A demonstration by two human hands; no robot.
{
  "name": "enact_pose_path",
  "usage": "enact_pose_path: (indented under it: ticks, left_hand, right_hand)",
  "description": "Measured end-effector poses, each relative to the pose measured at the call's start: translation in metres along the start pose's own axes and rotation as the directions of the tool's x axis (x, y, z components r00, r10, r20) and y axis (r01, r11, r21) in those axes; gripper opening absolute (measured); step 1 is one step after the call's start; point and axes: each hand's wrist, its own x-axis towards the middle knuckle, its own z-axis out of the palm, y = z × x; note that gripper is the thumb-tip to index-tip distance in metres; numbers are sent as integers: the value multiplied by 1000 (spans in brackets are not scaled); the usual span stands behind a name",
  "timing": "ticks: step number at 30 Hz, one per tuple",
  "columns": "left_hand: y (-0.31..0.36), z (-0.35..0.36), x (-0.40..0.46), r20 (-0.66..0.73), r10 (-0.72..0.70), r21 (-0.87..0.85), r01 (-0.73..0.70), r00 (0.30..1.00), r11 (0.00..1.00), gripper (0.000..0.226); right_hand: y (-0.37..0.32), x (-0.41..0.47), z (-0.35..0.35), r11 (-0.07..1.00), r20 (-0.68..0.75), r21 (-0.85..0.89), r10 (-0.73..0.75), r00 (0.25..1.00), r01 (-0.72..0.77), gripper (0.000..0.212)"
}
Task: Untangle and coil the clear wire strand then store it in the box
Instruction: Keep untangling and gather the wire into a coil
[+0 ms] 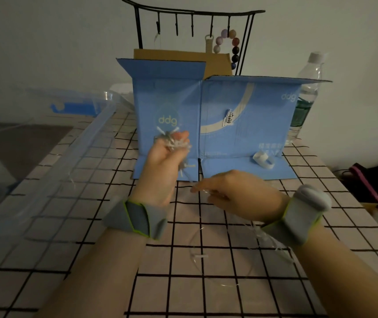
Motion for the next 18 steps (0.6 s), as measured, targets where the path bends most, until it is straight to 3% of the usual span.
enact_pose_path:
  ticks: [4,8,12,16,18]
  left_hand:
    - [-5,3,-5,99,-59,261,31,993,965,24]
    - [-1,8,-11,196,-48,299,-13,980,954,20]
    - [6,8,-18,279,-67,282,-15,958,959,27]
    - [6,7,-19,321,-57,377,-73,945,923,6]
    - [6,7,-19,310,-47,363,-73,949,929,9]
  right_hand:
    - [-1,-2,-11,976,-259,164,-101,961,146,10]
    - [0,-3,-21,931,-390,329,-21,921,161,3]
    - [3,-3,-22,918,-525,373,86,847,138,9]
    - [4,-1,-21,920,-551,377,127,825,111,17]
    - [5,-2,-21,888,-503,454,185,844,76,22]
